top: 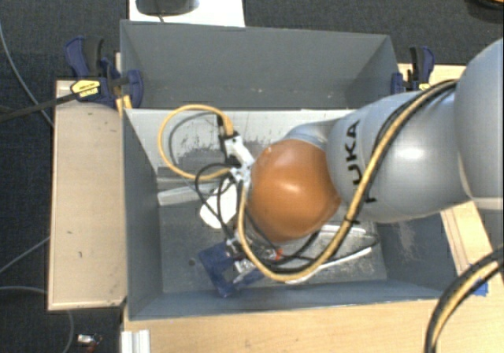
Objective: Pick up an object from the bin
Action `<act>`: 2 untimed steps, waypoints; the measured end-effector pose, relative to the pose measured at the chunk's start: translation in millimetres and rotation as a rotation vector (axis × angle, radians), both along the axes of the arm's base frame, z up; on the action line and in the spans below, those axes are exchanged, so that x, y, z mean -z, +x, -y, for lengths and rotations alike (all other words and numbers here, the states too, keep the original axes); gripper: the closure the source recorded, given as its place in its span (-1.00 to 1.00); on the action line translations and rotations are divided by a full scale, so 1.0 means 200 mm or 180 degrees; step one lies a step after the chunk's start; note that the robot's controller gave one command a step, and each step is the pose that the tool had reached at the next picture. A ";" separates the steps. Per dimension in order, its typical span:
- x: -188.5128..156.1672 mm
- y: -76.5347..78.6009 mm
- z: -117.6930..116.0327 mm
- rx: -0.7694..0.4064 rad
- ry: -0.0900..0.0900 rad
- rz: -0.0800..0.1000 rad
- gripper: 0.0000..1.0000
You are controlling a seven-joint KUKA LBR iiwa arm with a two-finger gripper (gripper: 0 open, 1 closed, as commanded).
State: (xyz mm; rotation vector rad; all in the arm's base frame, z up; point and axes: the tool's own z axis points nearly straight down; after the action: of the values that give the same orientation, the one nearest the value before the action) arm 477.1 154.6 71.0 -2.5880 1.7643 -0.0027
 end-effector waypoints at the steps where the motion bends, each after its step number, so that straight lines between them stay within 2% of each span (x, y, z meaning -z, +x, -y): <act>1: 0.00 0.01 0.05 -0.0107 0.0005 0.0005 1.00; 2: 0.00 0.13 0.00 -0.1049 -0.0001 0.0008 1.00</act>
Offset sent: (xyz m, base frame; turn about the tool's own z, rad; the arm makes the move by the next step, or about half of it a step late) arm 0.0509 0.0060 -0.0010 -0.5681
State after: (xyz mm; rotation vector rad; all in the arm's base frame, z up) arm 503.5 153.6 70.5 -2.8413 1.3152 -0.0037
